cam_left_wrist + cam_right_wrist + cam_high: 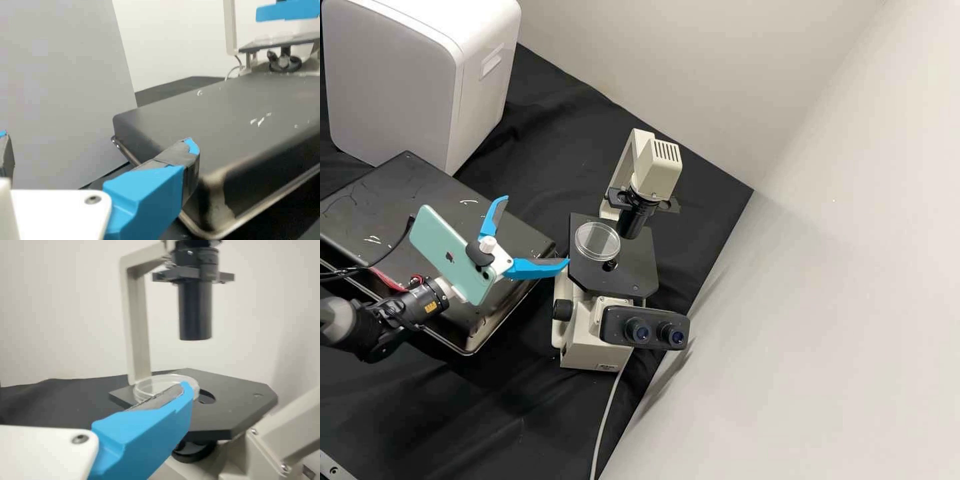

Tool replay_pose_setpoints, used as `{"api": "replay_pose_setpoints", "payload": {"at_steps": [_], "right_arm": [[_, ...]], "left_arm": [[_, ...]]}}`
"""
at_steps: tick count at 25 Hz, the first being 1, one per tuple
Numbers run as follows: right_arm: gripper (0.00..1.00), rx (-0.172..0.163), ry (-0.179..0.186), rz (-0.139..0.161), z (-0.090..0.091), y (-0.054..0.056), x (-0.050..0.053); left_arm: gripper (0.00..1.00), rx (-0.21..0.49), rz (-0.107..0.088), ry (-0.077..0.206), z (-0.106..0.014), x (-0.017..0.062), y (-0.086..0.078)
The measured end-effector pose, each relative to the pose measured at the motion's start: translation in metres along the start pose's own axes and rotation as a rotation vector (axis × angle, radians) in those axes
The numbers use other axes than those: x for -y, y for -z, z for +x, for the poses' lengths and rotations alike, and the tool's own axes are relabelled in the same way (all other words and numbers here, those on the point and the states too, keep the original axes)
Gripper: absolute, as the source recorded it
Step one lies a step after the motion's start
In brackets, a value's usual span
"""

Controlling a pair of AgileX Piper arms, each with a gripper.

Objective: Place the petri dish on the microscope

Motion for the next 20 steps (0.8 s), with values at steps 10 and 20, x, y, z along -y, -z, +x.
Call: {"api": "replay_pose_setpoints", "payload": {"at_steps": [10,20], "right_arm": [[1.0,0.073,0.012,0.024,-0.036,0.009,0.028],[1.0,0.057,0.102,0.03,-0.064,0.01,0.041]], "left_arm": [[1.0,-0.017,-0.134,-0.092,-0.005,-0.0163,0.007],[1.0,-0.016,-0.145,-0.1,-0.005,-0.0174,0.007]]}}
